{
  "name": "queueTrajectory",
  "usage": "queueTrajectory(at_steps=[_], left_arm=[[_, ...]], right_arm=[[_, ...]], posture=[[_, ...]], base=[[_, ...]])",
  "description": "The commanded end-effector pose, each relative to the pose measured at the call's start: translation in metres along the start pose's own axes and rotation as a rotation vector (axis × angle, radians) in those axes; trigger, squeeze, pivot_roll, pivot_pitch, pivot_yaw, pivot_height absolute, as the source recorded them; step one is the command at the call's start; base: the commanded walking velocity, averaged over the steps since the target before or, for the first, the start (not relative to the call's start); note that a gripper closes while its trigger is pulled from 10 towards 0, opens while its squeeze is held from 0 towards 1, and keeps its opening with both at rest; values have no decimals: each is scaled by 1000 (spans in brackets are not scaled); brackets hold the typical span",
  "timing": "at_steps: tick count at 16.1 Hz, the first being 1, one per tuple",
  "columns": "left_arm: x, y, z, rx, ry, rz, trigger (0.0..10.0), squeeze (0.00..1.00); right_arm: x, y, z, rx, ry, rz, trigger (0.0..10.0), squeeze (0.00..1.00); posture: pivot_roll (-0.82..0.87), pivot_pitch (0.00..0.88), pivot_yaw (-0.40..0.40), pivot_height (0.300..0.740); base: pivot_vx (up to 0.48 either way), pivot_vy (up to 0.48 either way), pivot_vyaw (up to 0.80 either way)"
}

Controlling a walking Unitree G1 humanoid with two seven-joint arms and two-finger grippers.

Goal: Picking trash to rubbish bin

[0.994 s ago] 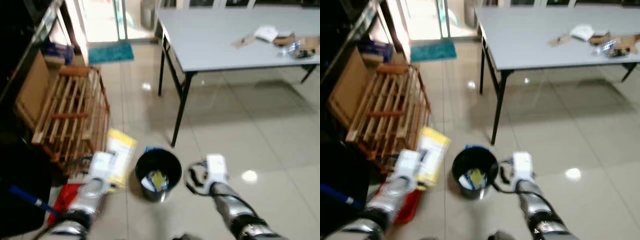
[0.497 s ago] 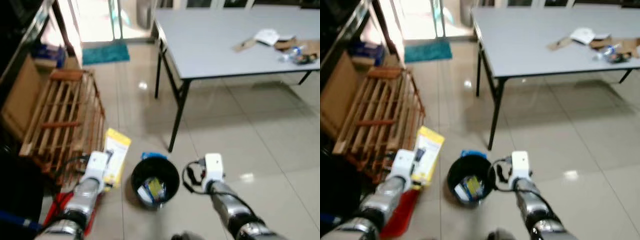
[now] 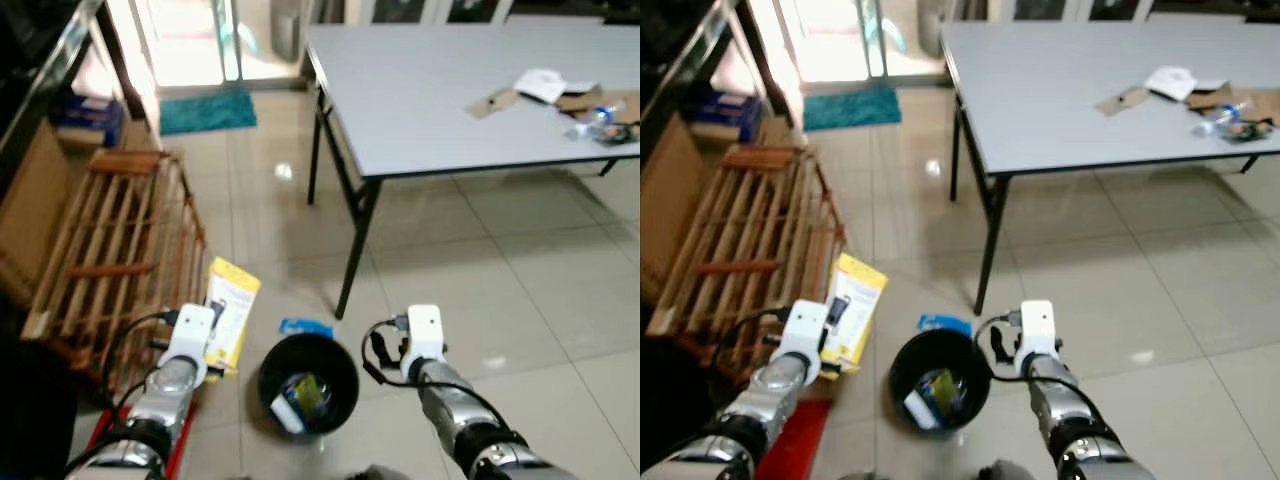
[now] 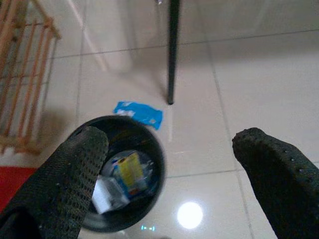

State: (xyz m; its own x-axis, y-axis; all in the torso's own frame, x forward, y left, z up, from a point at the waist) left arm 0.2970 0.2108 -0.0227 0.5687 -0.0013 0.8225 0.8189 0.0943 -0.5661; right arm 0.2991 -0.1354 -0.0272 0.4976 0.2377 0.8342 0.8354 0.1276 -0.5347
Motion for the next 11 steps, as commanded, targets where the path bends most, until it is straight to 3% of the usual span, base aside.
queueTrajectory(at_steps=[1, 5, 9, 11], left_arm=[[-1, 0, -6, -15, -1, 4, 10000, 0], [1, 0, -7, -23, -3, -14, 10000, 0], [0, 1, -15, -68, 61, 10, 10000, 0], [-1, 2, -23, -111, 79, 35, 10000, 0]], right_arm=[[-4, -2, -4, -12, 4, 5, 10000, 0], [-6, -2, -4, -6, -2, 13, 10000, 0], [-17, -3, 2, 60, -99, 94, 10000, 0], [-19, -3, 7, 98, -102, 111, 10000, 0]], posture=[[10, 106, -48, 740], [9, 107, -50, 740], [4, 116, -53, 740], [-5, 124, -54, 740]], base=[[330, 0, 0], [316, 0, 0], [0, 0, 0], [0, 0, 0]])
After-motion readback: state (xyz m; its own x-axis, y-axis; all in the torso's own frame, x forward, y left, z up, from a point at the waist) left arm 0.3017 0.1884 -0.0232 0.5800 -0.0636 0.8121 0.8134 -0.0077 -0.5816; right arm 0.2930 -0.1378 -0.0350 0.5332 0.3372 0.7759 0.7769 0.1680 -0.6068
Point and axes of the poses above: a point about 5 cm out from each wrist's last joint towards the gripper, its own y axis pointing out of the wrist towards the gripper, its own x axis along the axis of the wrist's last joint, z = x × y, the point moved 2 cm from there along y, pointing out of the wrist towards the gripper, and after that the axes turned 15 degrees about -y, right-handed, at the moved point
